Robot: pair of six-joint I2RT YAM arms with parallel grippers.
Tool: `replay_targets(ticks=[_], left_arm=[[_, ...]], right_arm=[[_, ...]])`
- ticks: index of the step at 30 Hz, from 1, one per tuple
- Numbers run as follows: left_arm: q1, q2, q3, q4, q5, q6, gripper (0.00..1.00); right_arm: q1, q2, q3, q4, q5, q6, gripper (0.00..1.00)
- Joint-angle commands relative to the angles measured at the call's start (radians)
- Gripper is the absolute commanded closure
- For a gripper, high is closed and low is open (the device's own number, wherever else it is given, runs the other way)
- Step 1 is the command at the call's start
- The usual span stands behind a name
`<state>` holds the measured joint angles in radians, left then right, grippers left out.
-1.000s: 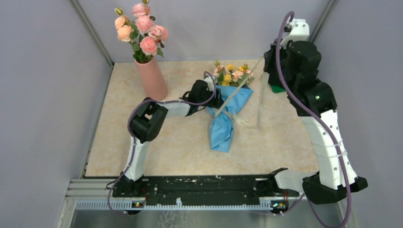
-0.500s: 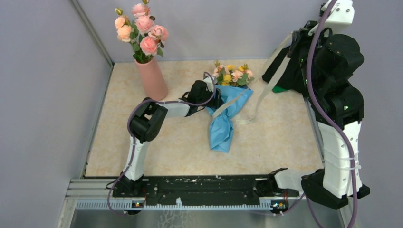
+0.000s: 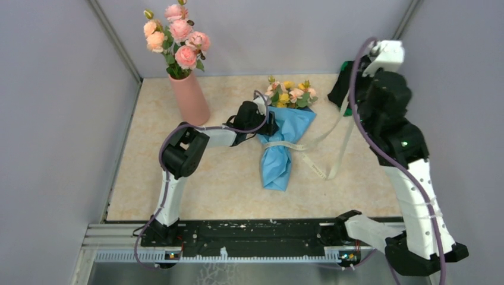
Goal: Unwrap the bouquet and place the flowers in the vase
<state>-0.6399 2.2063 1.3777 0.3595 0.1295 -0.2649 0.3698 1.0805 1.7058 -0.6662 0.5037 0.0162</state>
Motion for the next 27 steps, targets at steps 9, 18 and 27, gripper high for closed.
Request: replay_targets(ticks=[9,18,27], left_arm=[[0.015,-0.069,-0.124,-0.095,0.005,0.026,0.30],[0.013,-0.050,-0.101,-0.095,0.025,0.013,0.30],[0.013,-0.046,-0.093,-0.096,0.020,0.016,0.30]], right_arm=[[-0.007,-0.011,-0.567,0.149,-0.156,0.137,0.56],[0.030,0.073,-0.739,0.259,-0.402,0.215,0.45],[0.093,0.192,-0.857,0.354,-0.419,0.238,0.45]])
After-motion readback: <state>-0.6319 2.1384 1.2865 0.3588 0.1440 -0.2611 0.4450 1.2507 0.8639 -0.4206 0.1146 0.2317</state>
